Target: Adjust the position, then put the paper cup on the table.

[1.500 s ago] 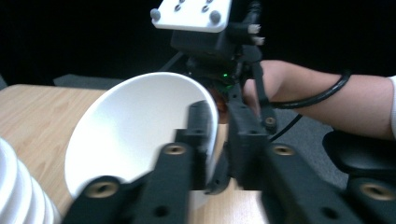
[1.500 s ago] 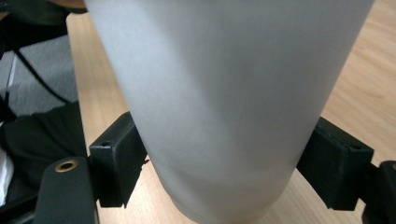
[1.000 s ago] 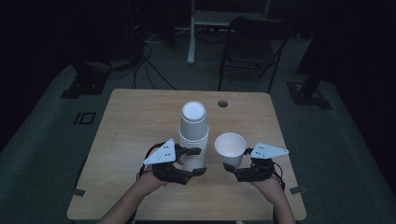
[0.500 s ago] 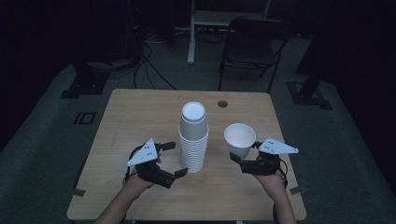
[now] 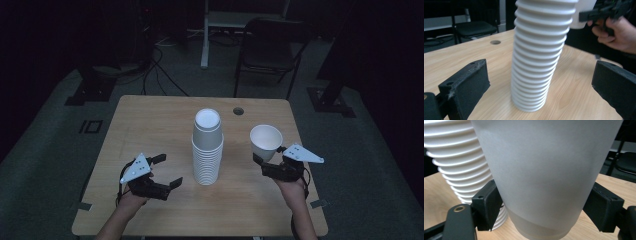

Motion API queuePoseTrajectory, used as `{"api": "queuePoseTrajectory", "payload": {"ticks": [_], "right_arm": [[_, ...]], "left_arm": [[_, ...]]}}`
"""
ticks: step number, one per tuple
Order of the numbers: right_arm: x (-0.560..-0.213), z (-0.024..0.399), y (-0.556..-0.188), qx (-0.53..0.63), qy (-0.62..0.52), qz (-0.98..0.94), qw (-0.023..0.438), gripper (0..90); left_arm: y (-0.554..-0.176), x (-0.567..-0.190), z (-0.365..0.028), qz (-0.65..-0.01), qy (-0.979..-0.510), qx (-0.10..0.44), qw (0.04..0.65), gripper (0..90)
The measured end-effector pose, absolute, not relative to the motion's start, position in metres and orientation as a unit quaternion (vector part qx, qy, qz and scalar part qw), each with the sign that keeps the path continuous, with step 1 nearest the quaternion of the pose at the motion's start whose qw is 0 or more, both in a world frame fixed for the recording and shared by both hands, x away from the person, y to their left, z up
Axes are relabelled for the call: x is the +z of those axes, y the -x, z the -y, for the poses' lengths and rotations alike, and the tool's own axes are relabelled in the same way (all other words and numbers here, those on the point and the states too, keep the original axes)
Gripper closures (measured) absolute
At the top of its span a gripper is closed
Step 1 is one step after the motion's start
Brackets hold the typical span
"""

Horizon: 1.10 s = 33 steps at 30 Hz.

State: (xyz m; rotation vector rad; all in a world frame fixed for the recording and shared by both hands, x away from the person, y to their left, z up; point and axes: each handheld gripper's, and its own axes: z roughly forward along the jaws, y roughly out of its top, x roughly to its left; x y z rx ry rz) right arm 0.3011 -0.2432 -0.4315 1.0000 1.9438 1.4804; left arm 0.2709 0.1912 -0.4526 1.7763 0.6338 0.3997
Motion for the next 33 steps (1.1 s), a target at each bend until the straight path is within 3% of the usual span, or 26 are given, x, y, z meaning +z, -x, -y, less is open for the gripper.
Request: {"api": "queuePoseTrajectory", "payload": {"ticks": [11,26,33], "right_arm": [[-0.444,0.244,-0.314,0.532,-0.388,-0.709,0.254,21.5],[-0.481,0.241,-0.353,0.493,-0.45,-0.691,0.277,21.5],[-0.511,0.234,-0.372,0.463,-0.479,-0.698,0.262,21.5]], "left_arm": [[-0.276,-0.49,-0.227,-0.359,-0.759,0.211,0.5,1.3],[-0.269,-0.522,-0.274,-0.453,-0.712,0.238,0.481,1.3],[-0.267,-0.528,-0.276,-0.462,-0.708,0.239,0.478,1.3]]}}
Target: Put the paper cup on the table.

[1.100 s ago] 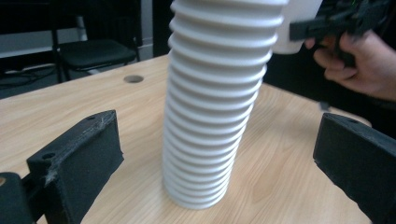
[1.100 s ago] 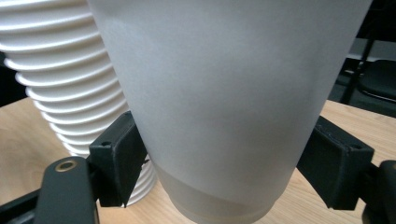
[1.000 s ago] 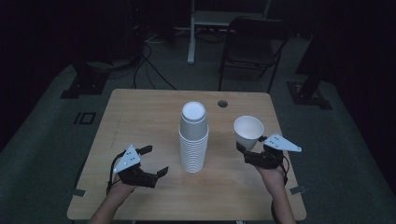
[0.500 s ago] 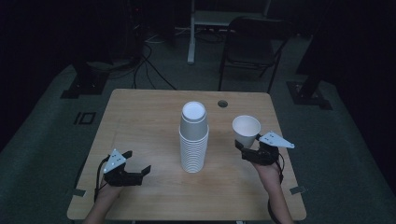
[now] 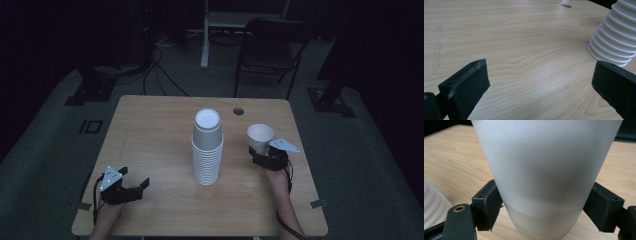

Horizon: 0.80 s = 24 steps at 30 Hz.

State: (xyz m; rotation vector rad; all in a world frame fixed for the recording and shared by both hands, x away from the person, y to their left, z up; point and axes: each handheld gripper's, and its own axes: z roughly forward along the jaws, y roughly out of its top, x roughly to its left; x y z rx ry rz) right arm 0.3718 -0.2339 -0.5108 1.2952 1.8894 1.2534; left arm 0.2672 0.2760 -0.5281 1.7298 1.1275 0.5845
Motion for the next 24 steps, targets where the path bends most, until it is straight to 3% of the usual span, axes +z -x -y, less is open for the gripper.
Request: {"api": "queuePoseTrajectory", "payload": {"ticks": [13,24], "right_arm": [[-0.544,0.226,-0.382,0.42,-0.488,-0.727,0.237,21.3],[-0.545,0.226,-0.382,0.412,-0.486,-0.739,0.218,20.0]], "left_arm": [[-0.266,-0.531,-0.271,-0.453,-0.713,0.24,0.478,1.3],[-0.266,-0.53,-0.274,-0.454,-0.712,0.243,0.477,1.3]]}}
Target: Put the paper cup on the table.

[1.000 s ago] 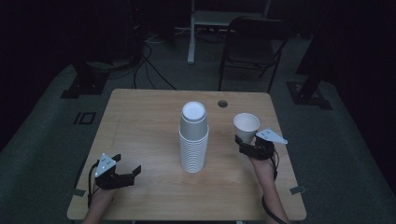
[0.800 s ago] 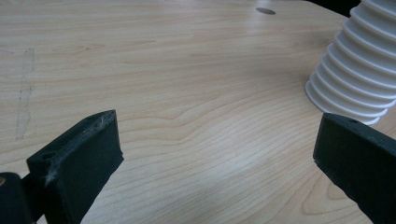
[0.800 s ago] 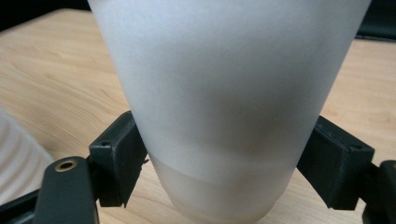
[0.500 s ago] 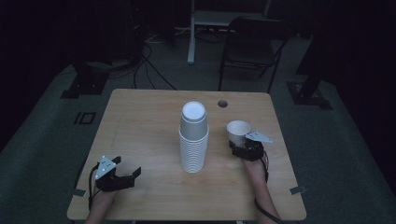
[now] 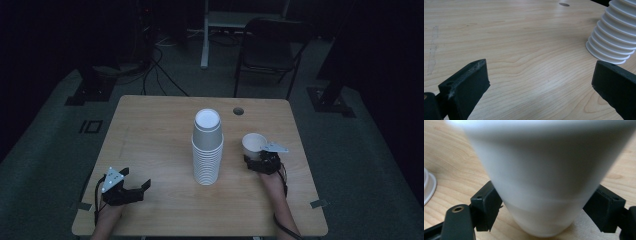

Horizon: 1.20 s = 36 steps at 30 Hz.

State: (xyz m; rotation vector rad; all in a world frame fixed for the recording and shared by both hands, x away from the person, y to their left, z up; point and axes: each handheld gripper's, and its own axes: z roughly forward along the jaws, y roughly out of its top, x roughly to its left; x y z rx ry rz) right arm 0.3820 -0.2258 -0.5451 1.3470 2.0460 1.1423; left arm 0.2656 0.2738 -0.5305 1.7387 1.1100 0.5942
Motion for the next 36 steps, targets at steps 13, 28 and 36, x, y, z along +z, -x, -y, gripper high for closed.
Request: {"api": "queuePoseTrajectory", "payload": {"ticks": [13,28,36], "right_arm": [[-0.544,0.23,-0.372,0.421,-0.479,-0.74,0.213,10.7],[-0.548,0.246,-0.346,0.411,-0.459,-0.757,0.219,10.3],[-0.55,0.26,-0.327,0.398,-0.459,-0.762,0.227,10.4]], "left_arm": [[-0.266,-0.532,-0.279,-0.461,-0.71,0.243,0.473,1.3],[-0.264,-0.534,-0.279,-0.458,-0.723,0.237,0.459,1.3],[-0.264,-0.536,-0.282,-0.464,-0.721,0.236,0.457,1.3]]}}
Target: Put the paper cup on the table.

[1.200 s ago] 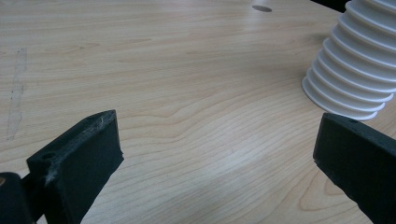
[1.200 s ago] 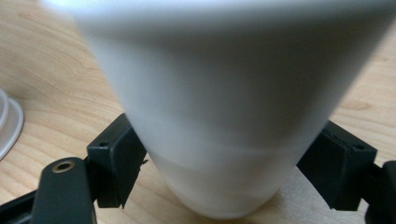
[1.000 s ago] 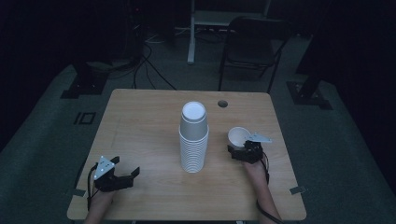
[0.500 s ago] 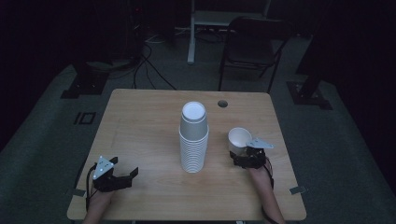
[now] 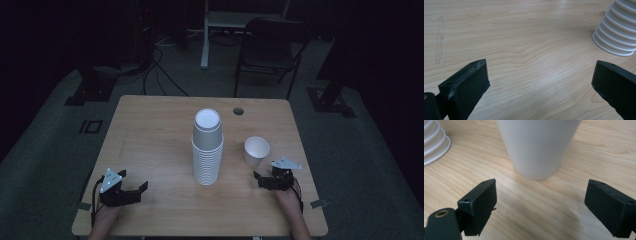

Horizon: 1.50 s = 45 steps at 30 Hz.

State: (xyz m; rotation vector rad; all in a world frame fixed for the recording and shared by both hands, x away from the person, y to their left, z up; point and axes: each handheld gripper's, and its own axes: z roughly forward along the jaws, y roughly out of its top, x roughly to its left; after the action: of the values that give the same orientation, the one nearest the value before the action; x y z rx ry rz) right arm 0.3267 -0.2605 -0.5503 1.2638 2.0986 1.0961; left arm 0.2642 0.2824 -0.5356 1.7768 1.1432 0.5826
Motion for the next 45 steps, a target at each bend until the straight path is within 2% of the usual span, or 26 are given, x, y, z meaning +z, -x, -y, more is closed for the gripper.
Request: {"api": "queuePoseTrajectory", "payload": {"ticks": [7,27,45], "right_arm": [[-0.549,0.272,-0.309,0.396,-0.466,-0.749,0.255,10.4],[-0.554,0.316,-0.272,0.349,-0.557,-0.7,0.28,10.6],[-0.557,0.335,-0.266,0.294,-0.628,-0.669,0.267,10.7]], "left_arm": [[-0.265,-0.538,-0.284,-0.47,-0.719,0.236,0.453,1.3],[-0.265,-0.541,-0.285,-0.478,-0.72,0.232,0.446,1.3],[-0.266,-0.545,-0.283,-0.485,-0.725,0.234,0.429,1.3]]}}
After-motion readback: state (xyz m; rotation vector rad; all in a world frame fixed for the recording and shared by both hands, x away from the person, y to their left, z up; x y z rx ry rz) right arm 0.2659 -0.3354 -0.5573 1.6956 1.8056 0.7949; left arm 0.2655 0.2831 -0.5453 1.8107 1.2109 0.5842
